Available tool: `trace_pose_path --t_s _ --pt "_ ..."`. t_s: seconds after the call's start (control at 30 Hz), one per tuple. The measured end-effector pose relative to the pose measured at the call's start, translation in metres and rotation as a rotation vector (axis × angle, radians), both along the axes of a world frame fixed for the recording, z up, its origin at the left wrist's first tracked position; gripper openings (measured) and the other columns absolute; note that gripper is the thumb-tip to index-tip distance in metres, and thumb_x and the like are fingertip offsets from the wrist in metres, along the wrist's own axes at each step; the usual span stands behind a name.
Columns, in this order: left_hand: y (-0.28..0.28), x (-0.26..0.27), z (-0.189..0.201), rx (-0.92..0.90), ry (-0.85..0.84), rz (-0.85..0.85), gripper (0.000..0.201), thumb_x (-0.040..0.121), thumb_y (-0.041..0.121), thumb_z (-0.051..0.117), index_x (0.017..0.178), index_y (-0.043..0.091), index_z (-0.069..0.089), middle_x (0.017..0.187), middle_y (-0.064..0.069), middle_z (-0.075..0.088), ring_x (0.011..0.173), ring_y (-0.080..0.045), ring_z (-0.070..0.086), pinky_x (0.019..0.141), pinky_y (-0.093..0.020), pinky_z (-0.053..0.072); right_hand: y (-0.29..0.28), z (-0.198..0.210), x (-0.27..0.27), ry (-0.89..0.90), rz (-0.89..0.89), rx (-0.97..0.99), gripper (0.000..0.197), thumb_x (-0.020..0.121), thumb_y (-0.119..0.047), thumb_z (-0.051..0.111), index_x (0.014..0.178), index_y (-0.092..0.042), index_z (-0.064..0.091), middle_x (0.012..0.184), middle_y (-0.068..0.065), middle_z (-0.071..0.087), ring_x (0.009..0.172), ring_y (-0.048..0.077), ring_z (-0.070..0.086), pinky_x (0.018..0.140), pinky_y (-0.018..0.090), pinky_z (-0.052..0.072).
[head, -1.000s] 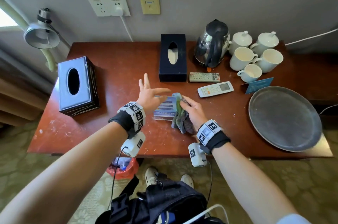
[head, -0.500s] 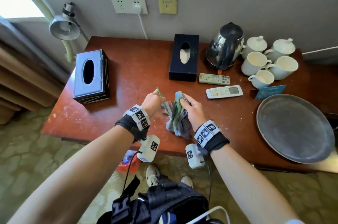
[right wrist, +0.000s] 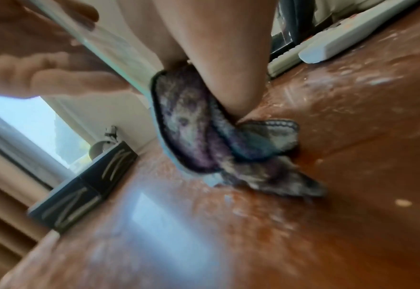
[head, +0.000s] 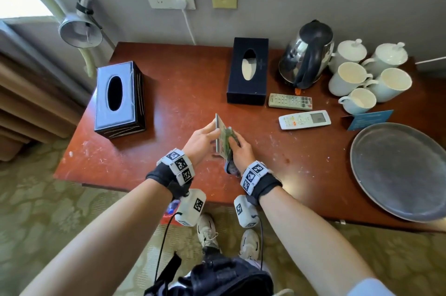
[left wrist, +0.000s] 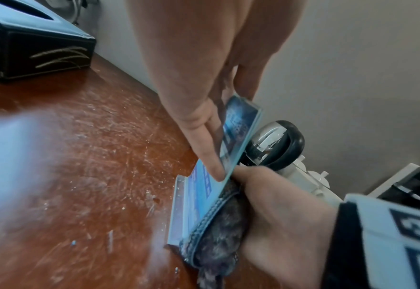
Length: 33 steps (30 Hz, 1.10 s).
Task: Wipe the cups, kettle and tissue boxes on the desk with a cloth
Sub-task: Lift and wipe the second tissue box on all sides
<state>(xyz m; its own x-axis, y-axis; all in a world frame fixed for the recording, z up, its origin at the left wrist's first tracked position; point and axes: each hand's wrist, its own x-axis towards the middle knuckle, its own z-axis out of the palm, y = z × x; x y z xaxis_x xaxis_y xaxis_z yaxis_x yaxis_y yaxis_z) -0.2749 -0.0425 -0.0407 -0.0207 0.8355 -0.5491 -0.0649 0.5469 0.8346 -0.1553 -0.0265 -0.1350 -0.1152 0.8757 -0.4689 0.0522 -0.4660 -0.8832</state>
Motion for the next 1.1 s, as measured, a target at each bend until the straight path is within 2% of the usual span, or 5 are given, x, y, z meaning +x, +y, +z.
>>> trace_pose_path --t_s 0.23,0.53,0.77,1.03,1.1 --pt "0.006 0.004 -0.006 -0.024 -0.006 -0.077 0.045 0.105 0.018 0.047 0.147 0.033 0.046 0.119 -0.011 0.07 0.094 -0.029 0.069 0.082 -0.048 0.059 -0.011 0.04 0.005 0.2 -0.093 0.111 0.035 0.101 -0.023 0.052 0.136 -0.024 0.058 0.133 -0.005 0.063 0.12 0.011 0.061 0.099 0.035 0.052" --pt "0.014 0.011 -0.003 -0.045 0.034 -0.167 0.046 0.104 0.018 0.048 0.147 0.035 0.044 0.123 -0.016 0.068 0.096 -0.038 0.067 0.087 -0.058 0.055 0.005 -0.014 0.004 0.053 -0.239 -0.06 0.031 0.098 -0.014 0.056 0.129 -0.016 0.063 0.122 0.007 0.068 0.112 0.025 0.066 0.101 0.047 0.051" --pt "0.015 0.011 -0.003 -0.058 -0.049 -0.168 0.049 0.104 0.014 0.047 0.149 0.035 0.042 0.112 -0.014 0.07 0.082 -0.03 0.07 0.083 -0.056 0.058 0.001 0.054 0.013 0.143 -0.219 0.181 0.035 0.098 -0.012 0.055 0.133 -0.012 0.06 0.128 -0.002 0.066 0.119 0.008 0.06 0.101 0.024 0.048" --pt "0.01 -0.014 -0.005 -0.061 -0.034 -0.134 0.048 0.105 0.014 0.044 0.15 0.031 0.042 0.118 -0.008 0.069 0.103 -0.035 0.068 0.089 -0.062 0.053 -0.034 0.0 0.009 -0.047 -0.085 0.049 0.036 0.098 -0.009 0.055 0.134 -0.014 0.061 0.104 0.002 0.073 0.074 0.017 0.067 0.061 0.025 0.054" --pt "0.01 -0.014 -0.004 -0.066 -0.045 -0.141 0.049 0.105 0.015 0.044 0.15 0.033 0.04 0.121 -0.004 0.067 0.105 -0.033 0.068 0.089 -0.06 0.054 -0.047 -0.008 0.019 -0.072 -0.025 0.004 0.034 0.097 -0.011 0.058 0.13 -0.014 0.064 0.102 0.005 0.074 0.074 0.018 0.067 0.063 0.027 0.053"
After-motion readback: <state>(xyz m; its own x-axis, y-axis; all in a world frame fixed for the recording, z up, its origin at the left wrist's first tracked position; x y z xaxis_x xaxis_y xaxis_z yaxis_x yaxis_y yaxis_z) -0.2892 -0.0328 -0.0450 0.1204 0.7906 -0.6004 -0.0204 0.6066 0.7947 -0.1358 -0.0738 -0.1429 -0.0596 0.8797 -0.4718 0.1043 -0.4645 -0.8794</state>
